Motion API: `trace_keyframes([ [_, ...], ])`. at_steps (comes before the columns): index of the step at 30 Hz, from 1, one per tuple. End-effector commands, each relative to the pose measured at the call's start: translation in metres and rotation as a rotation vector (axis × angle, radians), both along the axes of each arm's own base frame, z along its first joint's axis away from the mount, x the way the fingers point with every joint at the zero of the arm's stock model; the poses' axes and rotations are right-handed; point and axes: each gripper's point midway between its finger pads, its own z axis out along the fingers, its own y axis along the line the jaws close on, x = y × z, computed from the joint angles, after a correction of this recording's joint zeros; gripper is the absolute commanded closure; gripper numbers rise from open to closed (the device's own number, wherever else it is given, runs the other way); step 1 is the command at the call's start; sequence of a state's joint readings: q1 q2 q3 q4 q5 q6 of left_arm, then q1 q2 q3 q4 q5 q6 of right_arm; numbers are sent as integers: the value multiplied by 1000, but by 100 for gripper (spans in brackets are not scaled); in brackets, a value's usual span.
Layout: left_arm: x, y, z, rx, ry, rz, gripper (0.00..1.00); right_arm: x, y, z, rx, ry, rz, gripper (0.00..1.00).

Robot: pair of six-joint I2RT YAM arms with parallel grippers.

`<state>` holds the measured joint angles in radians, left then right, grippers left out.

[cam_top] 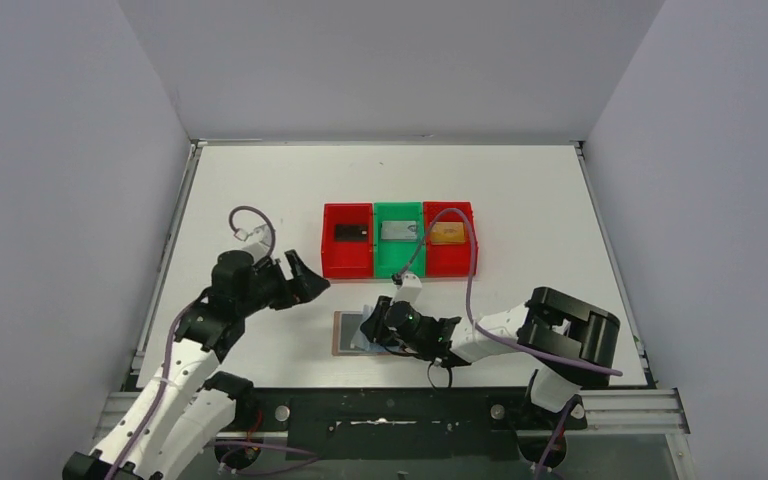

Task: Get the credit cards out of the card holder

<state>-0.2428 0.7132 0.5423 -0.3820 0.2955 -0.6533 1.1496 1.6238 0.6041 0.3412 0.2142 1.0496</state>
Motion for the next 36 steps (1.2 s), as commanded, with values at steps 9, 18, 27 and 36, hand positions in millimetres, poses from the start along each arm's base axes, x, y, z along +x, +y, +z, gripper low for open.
trace_keyframes([
  [9, -33, -99, -44, 37, 40, -209, 26, 8, 3, 39, 300, -43, -31, 71],
  [18, -34, -116, -68, 12, 79, -222, 32, 6, -4, 36, 345, -30, -48, 73],
  [27, -41, -126, -81, -60, 88, -260, 35, 9, -15, 32, 392, -3, -95, 72],
  [36, -55, -128, -99, -104, 131, -290, 37, 9, -19, 30, 430, 18, -103, 71],
])
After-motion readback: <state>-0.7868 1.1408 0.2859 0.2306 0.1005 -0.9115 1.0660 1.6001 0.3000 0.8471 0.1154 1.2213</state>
